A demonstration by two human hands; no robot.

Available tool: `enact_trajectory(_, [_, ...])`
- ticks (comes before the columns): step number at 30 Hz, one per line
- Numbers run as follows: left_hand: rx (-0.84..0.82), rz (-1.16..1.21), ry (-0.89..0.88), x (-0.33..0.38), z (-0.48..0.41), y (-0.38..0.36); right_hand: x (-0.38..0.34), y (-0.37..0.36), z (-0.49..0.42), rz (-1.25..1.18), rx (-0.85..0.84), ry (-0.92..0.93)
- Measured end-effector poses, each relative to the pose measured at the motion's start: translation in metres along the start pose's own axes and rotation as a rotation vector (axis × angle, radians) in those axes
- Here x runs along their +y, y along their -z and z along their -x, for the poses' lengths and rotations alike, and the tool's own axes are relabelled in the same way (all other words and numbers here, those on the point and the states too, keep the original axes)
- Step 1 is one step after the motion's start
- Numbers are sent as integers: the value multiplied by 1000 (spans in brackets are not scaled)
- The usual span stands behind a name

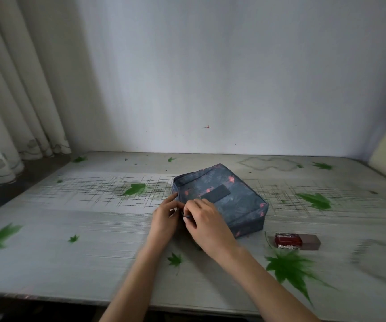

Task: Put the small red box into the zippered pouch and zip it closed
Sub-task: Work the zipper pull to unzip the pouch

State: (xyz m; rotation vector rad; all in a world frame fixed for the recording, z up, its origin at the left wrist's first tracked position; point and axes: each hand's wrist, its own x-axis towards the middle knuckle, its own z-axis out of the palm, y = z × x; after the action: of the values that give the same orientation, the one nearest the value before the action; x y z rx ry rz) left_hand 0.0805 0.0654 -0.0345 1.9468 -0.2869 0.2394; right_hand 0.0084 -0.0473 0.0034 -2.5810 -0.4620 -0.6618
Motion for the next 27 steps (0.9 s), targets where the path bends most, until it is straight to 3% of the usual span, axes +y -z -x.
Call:
enact_trajectory(8, [157,-106,-15,6,5,2,3,4,12,-71,21,8])
enact_trajectory(27, [177,-105,1,4,4,2,35,27,47,-214,104,62])
